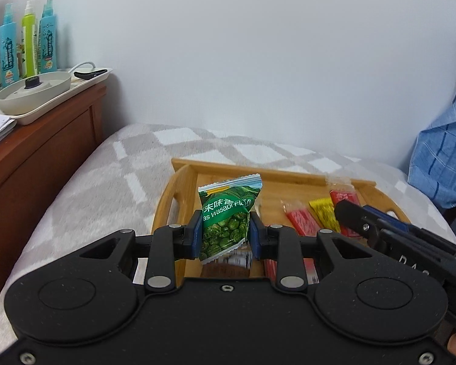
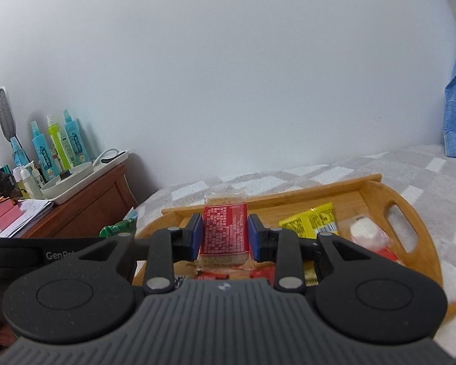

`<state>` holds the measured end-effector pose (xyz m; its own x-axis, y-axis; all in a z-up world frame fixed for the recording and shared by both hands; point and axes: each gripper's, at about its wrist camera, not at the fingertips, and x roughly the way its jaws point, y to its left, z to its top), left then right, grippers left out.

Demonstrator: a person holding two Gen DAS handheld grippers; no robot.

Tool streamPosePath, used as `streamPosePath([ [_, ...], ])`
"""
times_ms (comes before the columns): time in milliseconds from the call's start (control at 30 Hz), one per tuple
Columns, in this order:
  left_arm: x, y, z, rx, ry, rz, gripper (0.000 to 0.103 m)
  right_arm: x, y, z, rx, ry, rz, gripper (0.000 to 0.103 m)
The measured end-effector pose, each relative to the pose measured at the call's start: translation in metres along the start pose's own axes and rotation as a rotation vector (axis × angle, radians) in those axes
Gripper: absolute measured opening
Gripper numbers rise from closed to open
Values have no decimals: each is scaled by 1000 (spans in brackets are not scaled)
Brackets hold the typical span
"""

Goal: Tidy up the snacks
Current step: 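Carry the green packet and red packet over the bamboo tray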

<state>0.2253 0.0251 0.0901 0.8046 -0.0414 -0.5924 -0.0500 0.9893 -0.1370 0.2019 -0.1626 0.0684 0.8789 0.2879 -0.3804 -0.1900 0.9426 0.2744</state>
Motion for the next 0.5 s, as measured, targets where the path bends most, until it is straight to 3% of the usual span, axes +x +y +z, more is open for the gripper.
streamPosePath([
  [500, 67, 1, 7, -19, 63, 33, 29, 60, -21, 12, 79, 66, 24, 36],
])
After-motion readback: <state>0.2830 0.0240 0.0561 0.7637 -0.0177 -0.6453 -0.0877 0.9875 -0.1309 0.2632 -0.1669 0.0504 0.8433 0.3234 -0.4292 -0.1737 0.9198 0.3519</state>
